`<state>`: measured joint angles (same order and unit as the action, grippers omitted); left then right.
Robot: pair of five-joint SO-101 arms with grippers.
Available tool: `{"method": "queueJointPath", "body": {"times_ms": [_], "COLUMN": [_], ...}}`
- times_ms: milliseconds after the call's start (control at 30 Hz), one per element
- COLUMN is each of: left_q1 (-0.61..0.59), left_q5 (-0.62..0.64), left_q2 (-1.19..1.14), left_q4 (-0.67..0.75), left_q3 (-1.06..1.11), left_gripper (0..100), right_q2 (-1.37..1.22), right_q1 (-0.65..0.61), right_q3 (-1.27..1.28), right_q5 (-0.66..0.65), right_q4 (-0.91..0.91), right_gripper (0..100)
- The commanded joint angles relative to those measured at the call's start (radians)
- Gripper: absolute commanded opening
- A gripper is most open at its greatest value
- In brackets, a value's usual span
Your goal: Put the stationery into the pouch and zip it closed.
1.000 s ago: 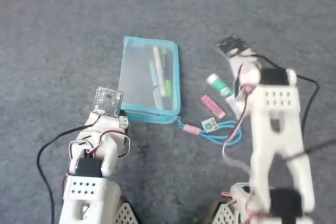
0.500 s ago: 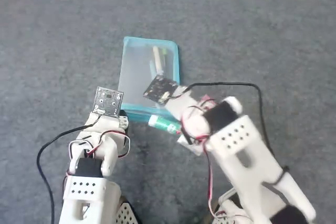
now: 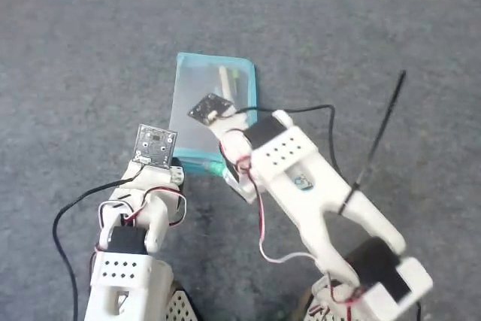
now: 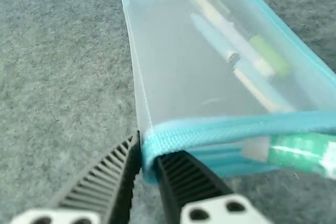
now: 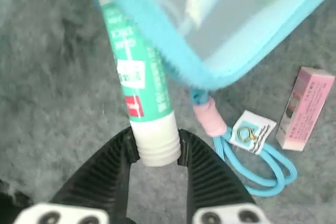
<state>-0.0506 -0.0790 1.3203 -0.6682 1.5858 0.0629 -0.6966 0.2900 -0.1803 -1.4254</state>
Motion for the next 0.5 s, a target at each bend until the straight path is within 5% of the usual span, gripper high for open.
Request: {"method": "queueJointPath", "body": {"times_ms": [0, 467], "left_q1": [0.011, 0.143], "left_q5": [0.006, -0.057], "left_q2": [-0.005, -0.005], "left_q4": [0.008, 0.035], "left_q3": [-0.041, -0.012], "left_gripper": [1, 1], "right_q2": [-0.053, -0.205], "right_q1": [0.001, 0.084], "right_q3": [-0.137, -0.315], "right_q5": [0.046, 0.356], "right_q4": [0.015, 0.122], "right_gripper": [0.6, 0.6]}}
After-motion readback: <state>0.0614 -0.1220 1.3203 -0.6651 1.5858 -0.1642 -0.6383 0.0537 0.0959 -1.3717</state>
